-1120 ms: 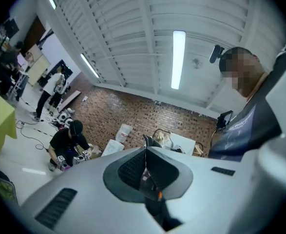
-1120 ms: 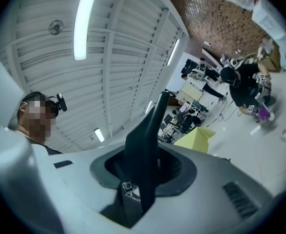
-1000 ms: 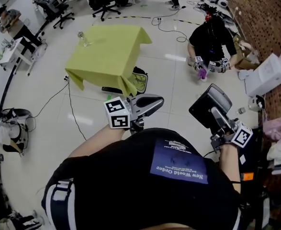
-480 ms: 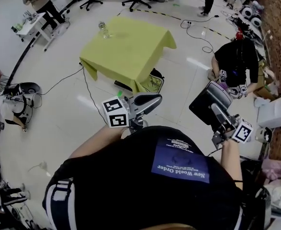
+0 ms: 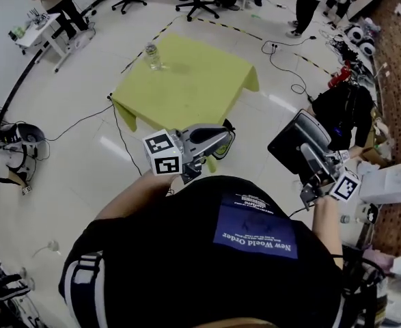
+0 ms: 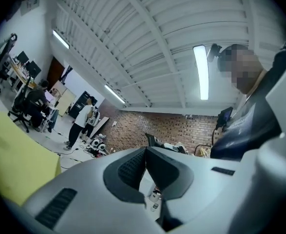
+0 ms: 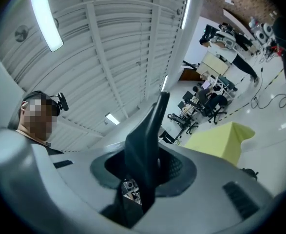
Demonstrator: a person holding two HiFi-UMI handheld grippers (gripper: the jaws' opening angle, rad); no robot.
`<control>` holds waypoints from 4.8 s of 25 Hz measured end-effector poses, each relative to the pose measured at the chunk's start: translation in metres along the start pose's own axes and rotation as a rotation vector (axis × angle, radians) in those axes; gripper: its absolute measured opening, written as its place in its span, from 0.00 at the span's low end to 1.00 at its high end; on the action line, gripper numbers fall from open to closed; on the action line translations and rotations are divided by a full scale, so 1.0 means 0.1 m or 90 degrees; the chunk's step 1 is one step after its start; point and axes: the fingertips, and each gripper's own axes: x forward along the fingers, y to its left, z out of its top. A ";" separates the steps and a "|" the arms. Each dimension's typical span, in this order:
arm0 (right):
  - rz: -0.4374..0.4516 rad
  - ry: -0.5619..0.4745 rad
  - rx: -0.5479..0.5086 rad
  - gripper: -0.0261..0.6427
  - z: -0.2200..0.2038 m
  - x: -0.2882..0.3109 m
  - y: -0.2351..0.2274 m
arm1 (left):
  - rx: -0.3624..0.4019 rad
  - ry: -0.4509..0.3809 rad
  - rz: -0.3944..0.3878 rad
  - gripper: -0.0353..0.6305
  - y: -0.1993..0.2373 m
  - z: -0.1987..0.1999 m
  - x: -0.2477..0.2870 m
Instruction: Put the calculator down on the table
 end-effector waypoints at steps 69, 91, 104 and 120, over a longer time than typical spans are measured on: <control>-0.173 0.671 -0.338 0.60 -2.08 5.58 -4.96 | -0.016 -0.048 0.434 0.06 4.23 -0.91 -1.64; 0.053 0.380 -0.270 0.02 -0.58 4.50 -2.98 | 0.035 -0.041 0.469 0.06 3.50 0.23 -1.44; 0.134 0.304 -0.270 0.02 0.35 3.50 -1.66 | 0.121 -0.064 0.435 0.06 2.26 1.16 -0.73; 0.158 0.303 -0.295 0.02 0.47 3.43 -1.59 | 0.138 -0.096 0.420 0.06 2.15 1.24 -0.69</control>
